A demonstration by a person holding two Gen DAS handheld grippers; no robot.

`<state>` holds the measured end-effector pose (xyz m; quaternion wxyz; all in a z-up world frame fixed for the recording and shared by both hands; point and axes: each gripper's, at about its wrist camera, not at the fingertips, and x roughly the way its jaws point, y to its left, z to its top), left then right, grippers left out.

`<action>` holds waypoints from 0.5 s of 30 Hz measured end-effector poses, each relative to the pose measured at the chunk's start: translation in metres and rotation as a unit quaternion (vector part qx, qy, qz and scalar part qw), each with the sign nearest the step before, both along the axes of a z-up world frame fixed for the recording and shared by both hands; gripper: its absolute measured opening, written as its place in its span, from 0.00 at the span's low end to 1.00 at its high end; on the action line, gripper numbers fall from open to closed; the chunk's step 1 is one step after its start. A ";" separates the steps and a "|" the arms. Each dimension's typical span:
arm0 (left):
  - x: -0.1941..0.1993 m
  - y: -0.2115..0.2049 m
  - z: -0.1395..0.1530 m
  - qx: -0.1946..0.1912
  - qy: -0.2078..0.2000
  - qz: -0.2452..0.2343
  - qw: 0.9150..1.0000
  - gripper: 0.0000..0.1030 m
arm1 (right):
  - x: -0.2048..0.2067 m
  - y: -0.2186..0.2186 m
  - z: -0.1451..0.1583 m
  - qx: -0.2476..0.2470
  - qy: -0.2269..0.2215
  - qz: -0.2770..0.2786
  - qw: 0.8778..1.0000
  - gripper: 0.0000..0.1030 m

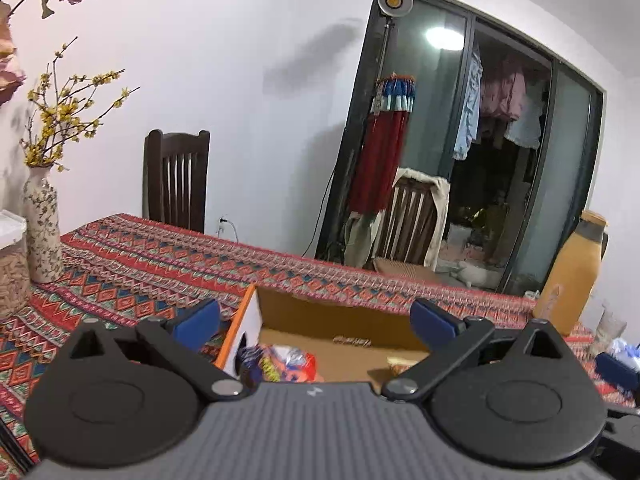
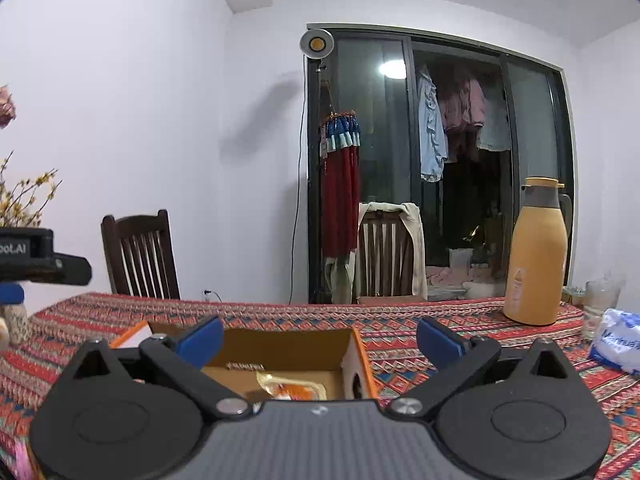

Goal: Organize snacks
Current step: 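Move the right tool back over the snack pile toward a cookie packet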

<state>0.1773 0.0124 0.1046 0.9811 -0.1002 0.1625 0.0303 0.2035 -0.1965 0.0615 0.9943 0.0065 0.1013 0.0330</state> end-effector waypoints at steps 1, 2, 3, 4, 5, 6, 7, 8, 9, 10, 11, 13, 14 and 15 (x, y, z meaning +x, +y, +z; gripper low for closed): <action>-0.003 0.003 -0.003 0.003 0.006 -0.001 1.000 1.00 | -0.005 -0.003 -0.002 -0.003 0.003 0.003 1.000 1.00; -0.005 0.006 -0.007 0.007 0.011 -0.002 1.000 1.00 | -0.010 -0.006 -0.003 -0.002 0.008 0.008 1.000 1.00; -0.008 0.009 -0.011 0.014 0.017 -0.002 1.000 1.00 | -0.015 -0.009 -0.005 -0.002 0.015 0.013 1.000 1.00; -0.011 0.012 -0.015 0.021 0.023 -0.001 1.000 1.00 | -0.021 -0.012 -0.008 -0.003 0.021 0.017 1.000 1.00; -0.014 0.016 -0.020 0.028 0.029 0.001 0.999 1.00 | -0.026 -0.015 -0.012 -0.007 0.028 0.020 0.999 1.00; -0.017 0.020 -0.025 0.034 0.036 0.003 0.999 1.00 | -0.031 -0.017 -0.016 -0.012 0.035 0.020 0.999 1.00; -0.020 0.023 -0.030 0.039 0.042 0.004 0.998 1.00 | -0.036 -0.020 -0.019 -0.016 0.042 0.021 0.999 1.00; -0.023 0.028 -0.036 0.045 0.049 0.004 0.998 1.00 | -0.040 -0.021 -0.023 -0.019 0.049 0.020 0.998 1.00; -0.026 0.032 -0.041 0.052 0.056 0.005 0.997 1.00 | -0.044 -0.024 -0.027 -0.023 0.057 0.019 0.998 1.00; -0.028 0.035 -0.047 0.058 0.063 0.007 0.996 1.00 | -0.049 -0.026 -0.033 -0.025 0.065 0.018 0.997 1.00; -0.030 0.039 -0.052 0.062 0.070 0.009 0.996 1.00 | -0.052 -0.027 -0.037 -0.028 0.072 0.017 0.997 1.00; -0.033 0.047 -0.064 0.063 0.083 0.013 0.994 1.00 | -0.060 -0.031 -0.048 -0.033 0.086 0.012 0.996 1.00; -0.035 0.052 -0.069 0.061 0.088 0.016 0.994 1.00 | -0.062 -0.033 -0.053 -0.033 0.095 0.008 0.995 1.00; -0.036 0.055 -0.073 0.057 0.093 0.019 0.994 1.00 | -0.064 -0.036 -0.058 -0.031 0.104 0.004 0.994 1.00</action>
